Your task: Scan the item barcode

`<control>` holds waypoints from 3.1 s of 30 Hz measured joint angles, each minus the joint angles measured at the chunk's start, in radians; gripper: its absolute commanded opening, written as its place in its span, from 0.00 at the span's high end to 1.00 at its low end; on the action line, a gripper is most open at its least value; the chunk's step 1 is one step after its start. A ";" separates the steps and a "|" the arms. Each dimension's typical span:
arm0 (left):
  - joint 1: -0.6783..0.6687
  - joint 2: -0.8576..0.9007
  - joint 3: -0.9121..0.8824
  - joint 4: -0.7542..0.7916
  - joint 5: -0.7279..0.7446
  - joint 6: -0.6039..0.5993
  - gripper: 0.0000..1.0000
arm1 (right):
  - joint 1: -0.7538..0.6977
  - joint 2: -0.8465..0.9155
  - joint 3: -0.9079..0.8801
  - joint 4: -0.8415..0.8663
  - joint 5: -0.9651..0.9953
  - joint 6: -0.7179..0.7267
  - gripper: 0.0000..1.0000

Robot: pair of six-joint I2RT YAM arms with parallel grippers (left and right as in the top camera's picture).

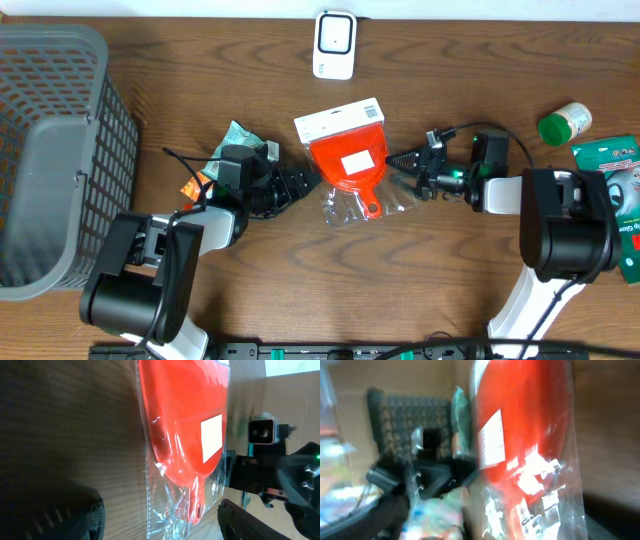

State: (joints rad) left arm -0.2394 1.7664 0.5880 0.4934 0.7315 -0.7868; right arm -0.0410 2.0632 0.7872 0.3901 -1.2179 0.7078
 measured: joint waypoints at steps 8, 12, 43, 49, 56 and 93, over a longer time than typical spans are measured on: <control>0.000 0.005 0.001 0.009 0.003 -0.002 0.27 | 0.002 0.028 0.003 -0.013 0.086 -0.046 0.89; 0.000 0.005 0.001 0.009 0.003 -0.002 0.27 | 0.002 0.026 0.003 -0.013 0.098 -0.047 0.99; -0.060 0.097 0.016 0.205 -0.007 -0.060 0.22 | -0.002 0.035 -0.003 0.030 0.043 -0.064 0.99; -0.060 0.164 0.027 0.330 0.004 -0.132 0.22 | -0.005 0.037 -0.010 0.060 0.029 -0.044 0.99; -0.060 0.170 0.029 0.341 0.006 -0.158 0.22 | -0.003 0.022 -0.023 0.052 0.034 -0.032 0.99; -0.129 0.185 0.032 0.382 -0.012 -0.160 0.22 | -0.003 -0.107 -0.041 0.041 0.034 0.043 0.99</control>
State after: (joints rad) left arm -0.3687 1.9518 0.6201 0.8753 0.7193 -0.9470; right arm -0.0444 1.9564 0.7460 0.4313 -1.1835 0.7509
